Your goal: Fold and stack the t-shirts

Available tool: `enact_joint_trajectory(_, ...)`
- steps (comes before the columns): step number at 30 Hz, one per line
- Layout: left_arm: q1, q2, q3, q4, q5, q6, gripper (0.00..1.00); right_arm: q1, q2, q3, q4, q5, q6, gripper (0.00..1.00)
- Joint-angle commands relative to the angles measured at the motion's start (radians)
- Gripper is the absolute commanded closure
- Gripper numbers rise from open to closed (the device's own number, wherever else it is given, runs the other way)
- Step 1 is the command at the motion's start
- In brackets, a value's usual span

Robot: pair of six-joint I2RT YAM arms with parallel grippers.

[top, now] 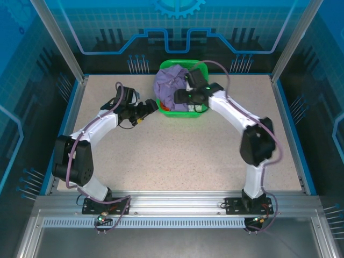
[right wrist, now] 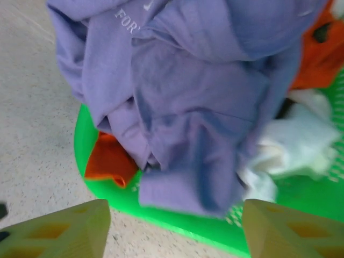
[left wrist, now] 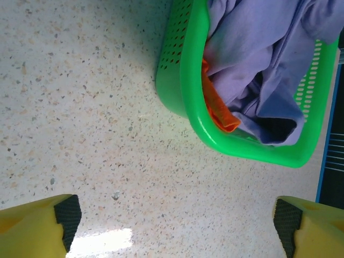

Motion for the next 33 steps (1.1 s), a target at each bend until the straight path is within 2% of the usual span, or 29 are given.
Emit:
enact_joint_trajectory(1, -0.010, -0.019, 0.023, -0.051, -0.016, 0.025, 0.04, 0.028, 0.192, 0.222, -0.203, 0.046, 0.026, 0.30)
enact_joint_trajectory(3, -0.010, -0.023, 0.028, -0.059, -0.025, 0.029, 0.03, 0.032, 0.310, 0.379, -0.271, 0.048, 0.034, 0.31)
enact_joint_trajectory(4, -0.010, -0.025, 0.029, -0.065, -0.033, 0.029, 0.03, 0.033, 0.374, 0.453, -0.296, 0.036, 0.033, 0.35)
enact_joint_trajectory(6, -0.010, -0.028, 0.035, -0.085, -0.056, 0.030, 0.03, 0.034, 0.451, 0.564, -0.338, 0.019, 0.033, 0.51)
enact_joint_trajectory(9, -0.010, -0.036, 0.037, -0.102, -0.082, 0.024, 0.03, 0.037, 0.452, 0.585, -0.326, 0.018, 0.033, 0.71)
enact_joint_trajectory(13, -0.010, -0.043, 0.047, -0.133, -0.116, 0.020, 0.04, 0.045, 0.344, 0.504, -0.258, 0.034, 0.018, 0.88)
enact_joint_trajectory(21, -0.010, -0.054, 0.050, -0.130, -0.093, 0.008, 0.04, 0.042, 0.059, 0.451, -0.214, 0.051, -0.065, 0.88)
enact_joint_trajectory(25, -0.010, -0.056, 0.050, -0.119, -0.077, 0.013, 0.01, 0.027, -0.074, 0.393, -0.207, 0.040, -0.081, 0.89)
enact_joint_trajectory(29, -0.009, -0.050, 0.047, -0.109, -0.065, 0.017, 0.03, 0.003, -0.278, 0.243, -0.162, 0.032, -0.086, 0.98)
enact_joint_trajectory(33, -0.005, -0.022, 0.060, -0.107, -0.046, 0.018, 0.04, -0.009, -0.600, -0.009, -0.030, 0.096, -0.124, 1.00)
